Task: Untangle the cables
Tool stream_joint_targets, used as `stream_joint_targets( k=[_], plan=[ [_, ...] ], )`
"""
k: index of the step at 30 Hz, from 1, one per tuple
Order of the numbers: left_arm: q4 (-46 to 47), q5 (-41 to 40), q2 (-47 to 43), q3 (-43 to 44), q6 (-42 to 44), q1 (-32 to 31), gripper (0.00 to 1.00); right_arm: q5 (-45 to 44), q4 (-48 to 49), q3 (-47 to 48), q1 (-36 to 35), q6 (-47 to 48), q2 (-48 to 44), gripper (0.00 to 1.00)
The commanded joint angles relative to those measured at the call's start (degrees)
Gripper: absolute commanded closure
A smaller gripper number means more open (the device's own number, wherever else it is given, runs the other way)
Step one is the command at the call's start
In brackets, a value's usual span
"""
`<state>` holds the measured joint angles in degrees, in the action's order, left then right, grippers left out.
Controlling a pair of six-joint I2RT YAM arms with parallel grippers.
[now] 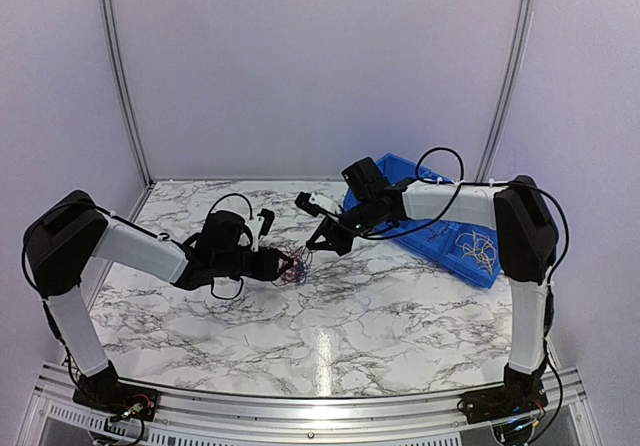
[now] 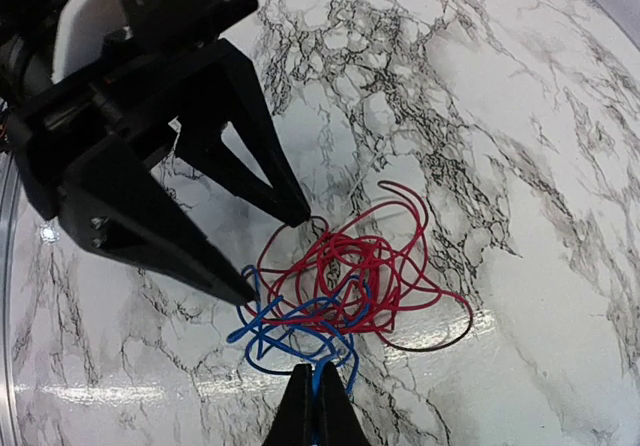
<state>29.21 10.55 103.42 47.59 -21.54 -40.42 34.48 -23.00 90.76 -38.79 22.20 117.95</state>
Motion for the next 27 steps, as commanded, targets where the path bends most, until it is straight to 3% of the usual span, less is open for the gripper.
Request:
stream_joint_targets(
  k=[1, 11, 19, 27],
  plan=[
    [7.61, -0.04, -2.23, 0.13, 1.08, -1.57, 0.5, 1.32, 0.0, 2.69, -0.3, -2.85, -1.56, 1.0],
    [10.39, -7.89, 4.6, 5.16, -4.24, -1.76, 0.55, 2.65, -0.06, 3.63, -0.32, -5.24, -3.08, 1.0],
    [13.63, -7.63, 12.07, 9.98, -6.22, -1.85, 0.55, 4.9, 0.03, 4.54, -0.25, -6.29, -3.71, 1.0],
    [13.7, -13.87, 15.35, 10.79, -8.72, -1.83, 0.58, 7.99, -4.7, 11.46, -0.26, -5.74, -4.46, 1.0]
  ],
)
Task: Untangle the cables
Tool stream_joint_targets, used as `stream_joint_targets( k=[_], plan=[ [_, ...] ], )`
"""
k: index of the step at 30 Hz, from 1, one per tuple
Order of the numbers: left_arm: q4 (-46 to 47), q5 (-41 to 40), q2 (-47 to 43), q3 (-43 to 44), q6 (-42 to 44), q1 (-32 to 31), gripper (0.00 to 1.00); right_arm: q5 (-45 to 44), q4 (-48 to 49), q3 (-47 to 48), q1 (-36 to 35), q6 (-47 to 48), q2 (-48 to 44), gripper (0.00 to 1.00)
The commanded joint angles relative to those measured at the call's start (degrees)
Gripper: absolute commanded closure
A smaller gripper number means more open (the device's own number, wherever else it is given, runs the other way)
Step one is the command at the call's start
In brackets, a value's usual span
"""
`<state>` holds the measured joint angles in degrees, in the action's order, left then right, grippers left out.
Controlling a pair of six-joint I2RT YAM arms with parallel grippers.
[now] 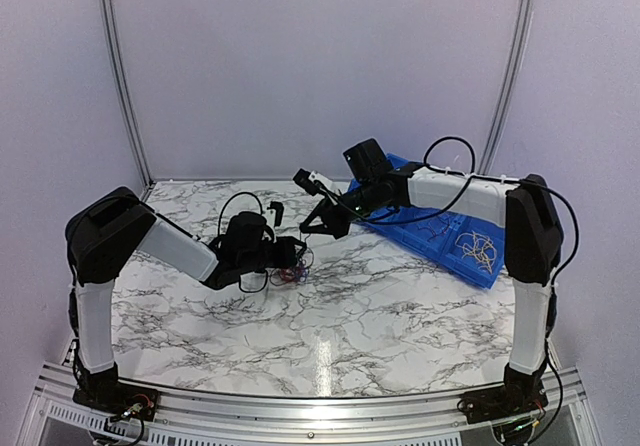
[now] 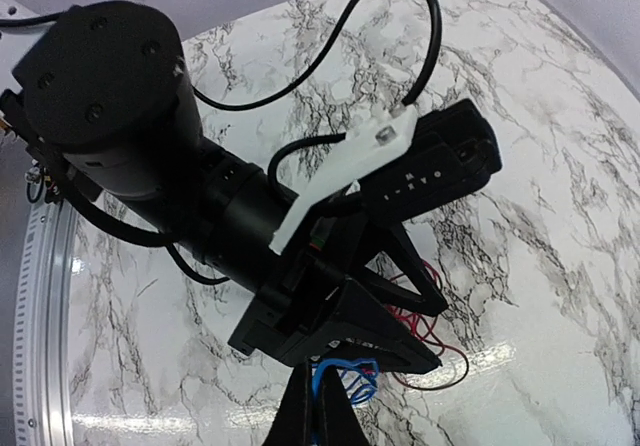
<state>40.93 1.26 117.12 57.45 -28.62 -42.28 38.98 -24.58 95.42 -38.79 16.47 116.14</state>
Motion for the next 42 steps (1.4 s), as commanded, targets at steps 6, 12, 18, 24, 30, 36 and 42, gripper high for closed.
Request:
stream_joint_targets(
  k=[6, 12, 18, 24, 30, 36, 42],
  plan=[
    [2.05, -4.25, 4.89, 1.15, -3.31, 0.09, 0.65, 4.81, -8.12, 17.15, -0.29, 2.94, -5.8, 1.0],
    [2.05, -4.73, 7.19, 1.21, -5.76, 0.09, 0.7, 5.05, -13.59, 30.3, -0.2, 4.83, -6.76, 1.0],
    [2.05, -4.98, 8.75, 1.69, -7.42, 0.36, 0.72, 3.85, -15.94, 40.32, 0.44, 4.78, -7.41, 1.0],
    [2.05, -5.48, 9.4, 1.52, -8.8, 0.45, 0.72, 2.77, -14.71, 42.04, 3.15, 5.09, -10.07, 1.0],
    [2.66, -6.07, 5.61, -0.88, -8.09, 0.39, 0.72, 2.57, -13.95, 38.71, 4.16, 5.59, -12.75, 1.0],
    [4.58, -10.41, -8.95, -10.0, -1.59, 0.32, 0.58, 3.56, -9.44, 29.24, 3.8, 3.97, -14.63, 1.0],
    [5.13, -7.68, -23.3, -17.91, 7.53, -0.42, 0.47, 2.51, -6.72, 21.53, 1.15, 4.11, -14.6, 1.0]
  ],
)
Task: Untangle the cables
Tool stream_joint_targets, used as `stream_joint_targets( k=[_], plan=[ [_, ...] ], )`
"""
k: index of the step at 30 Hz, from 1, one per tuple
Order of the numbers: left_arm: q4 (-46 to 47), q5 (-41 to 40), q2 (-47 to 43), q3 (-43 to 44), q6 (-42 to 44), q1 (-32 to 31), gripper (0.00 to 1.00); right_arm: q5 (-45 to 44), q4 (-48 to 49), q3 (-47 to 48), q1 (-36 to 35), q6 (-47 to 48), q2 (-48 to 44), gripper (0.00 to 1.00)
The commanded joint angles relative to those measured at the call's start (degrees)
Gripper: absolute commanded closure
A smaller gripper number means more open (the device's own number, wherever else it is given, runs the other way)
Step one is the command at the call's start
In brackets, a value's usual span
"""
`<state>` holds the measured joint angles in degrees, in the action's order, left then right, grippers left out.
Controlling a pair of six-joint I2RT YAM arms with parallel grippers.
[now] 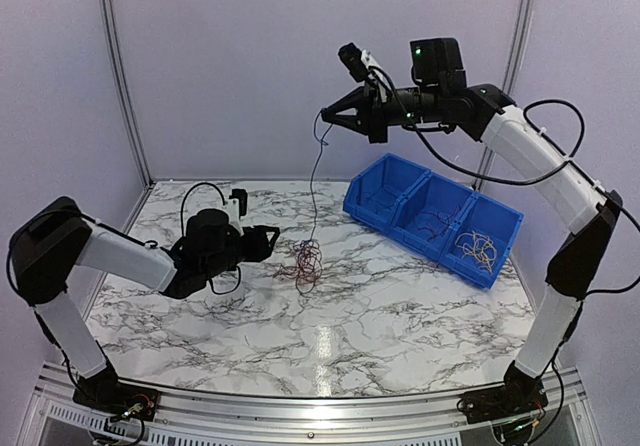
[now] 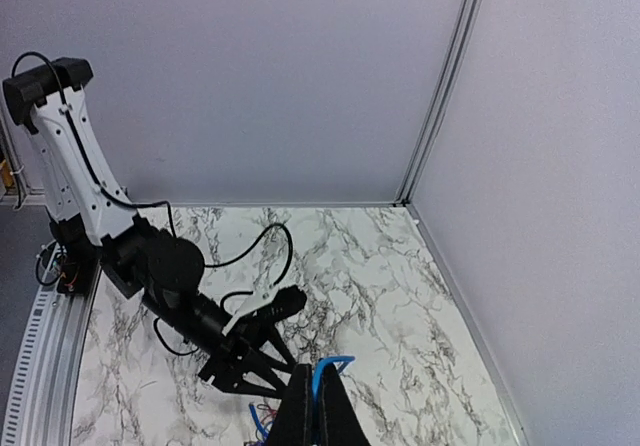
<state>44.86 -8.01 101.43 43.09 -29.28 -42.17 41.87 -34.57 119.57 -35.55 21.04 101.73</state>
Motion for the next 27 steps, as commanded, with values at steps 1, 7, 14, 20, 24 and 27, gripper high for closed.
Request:
stream_joint_targets(
  k=[1, 7, 14, 20, 24, 27],
  plan=[
    [1.35, 3.19, -9.57, -4.34, 10.57, -1.11, 0.46, -0.55, 3.62, -3.52, -2.83, -0.46, -0.02, 1.0],
    [1.46, 11.87, -16.93, -6.43, 20.14, -4.49, 0.43, -0.82, 4.25, -4.86, -5.23, -0.88, 2.15, 1.0],
    [1.54, 17.99, -16.51, -4.09, 22.32, -5.2, 0.43, -1.82, 3.63, -2.96, -7.37, -1.0, 4.49, 1.0],
    [1.78, 19.79, -14.5, -1.22, 22.54, -5.47, 0.49, -2.98, 3.36, -2.76, -8.81, -0.26, 4.8, 1.0],
    [3.01, 20.08, -13.61, -0.52, 22.1, -5.54, 0.55, -3.17, 3.3, -2.93, -9.05, -0.17, 4.74, 1.0],
    [3.57, 19.24, -13.23, -0.24, 20.82, -5.46, 0.69, -3.2, 3.31, -3.02, -9.07, 0.01, 4.8, 1.0]
  ],
)
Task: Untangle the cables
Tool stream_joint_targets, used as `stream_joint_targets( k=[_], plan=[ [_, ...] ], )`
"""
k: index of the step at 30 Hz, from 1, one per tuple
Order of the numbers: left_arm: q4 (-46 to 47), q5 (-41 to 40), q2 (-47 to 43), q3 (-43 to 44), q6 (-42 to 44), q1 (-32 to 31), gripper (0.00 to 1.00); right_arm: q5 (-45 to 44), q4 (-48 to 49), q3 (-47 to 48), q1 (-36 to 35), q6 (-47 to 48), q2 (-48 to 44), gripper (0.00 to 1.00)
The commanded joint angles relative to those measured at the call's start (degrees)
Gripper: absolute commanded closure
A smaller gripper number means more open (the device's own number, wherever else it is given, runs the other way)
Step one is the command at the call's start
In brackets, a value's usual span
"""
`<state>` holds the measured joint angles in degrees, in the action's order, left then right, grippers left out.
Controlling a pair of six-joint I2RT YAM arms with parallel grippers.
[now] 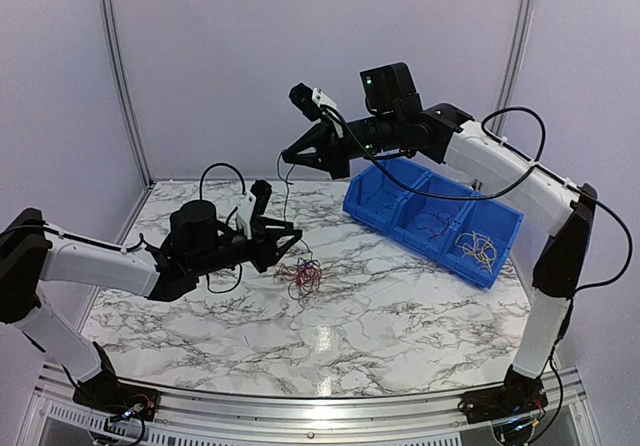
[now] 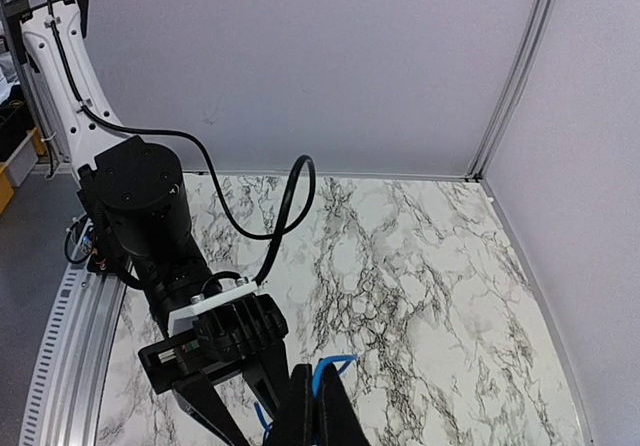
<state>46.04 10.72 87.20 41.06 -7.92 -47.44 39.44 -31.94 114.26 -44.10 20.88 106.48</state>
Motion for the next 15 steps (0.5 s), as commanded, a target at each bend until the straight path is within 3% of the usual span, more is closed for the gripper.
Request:
stream_joint_targets(
  k=[1, 4, 6, 9, 11, 15],
  plan=[
    [2.65, -0.43, 1.12, 1.75, -1.1, -0.2, 0.75, -0.78, 0.6, 2.17, -0.53, 0.27, 0.1, 1.0],
    [3.45, -3.38, 1.09, 1.25, -2.34, -0.24, 0.92, -1.38, 0.8, 1.27, -0.47, 1.15, 0.38, 0.96],
    [3.79, -8.48, 0.93, 0.68, -4.05, -0.21, 1.0, -3.92, 1.85, -0.9, -0.46, 1.95, 0.61, 0.72],
    [3.87, -20.32, 0.17, -1.47, -8.0, 0.04, 1.0, -7.95, 5.1, -7.0, 0.84, 2.25, 1.1, 0.45],
    [3.92, -24.18, -0.06, -3.17, -11.01, 0.19, 1.0, -8.97, 7.29, -11.43, 2.09, 2.14, 2.05, 0.37],
    [4.15, -27.57, 1.43, -5.54, -17.53, 0.74, 1.0, -12.27, 6.94, -15.48, 2.31, 6.19, 7.67, 0.32]
  ],
)
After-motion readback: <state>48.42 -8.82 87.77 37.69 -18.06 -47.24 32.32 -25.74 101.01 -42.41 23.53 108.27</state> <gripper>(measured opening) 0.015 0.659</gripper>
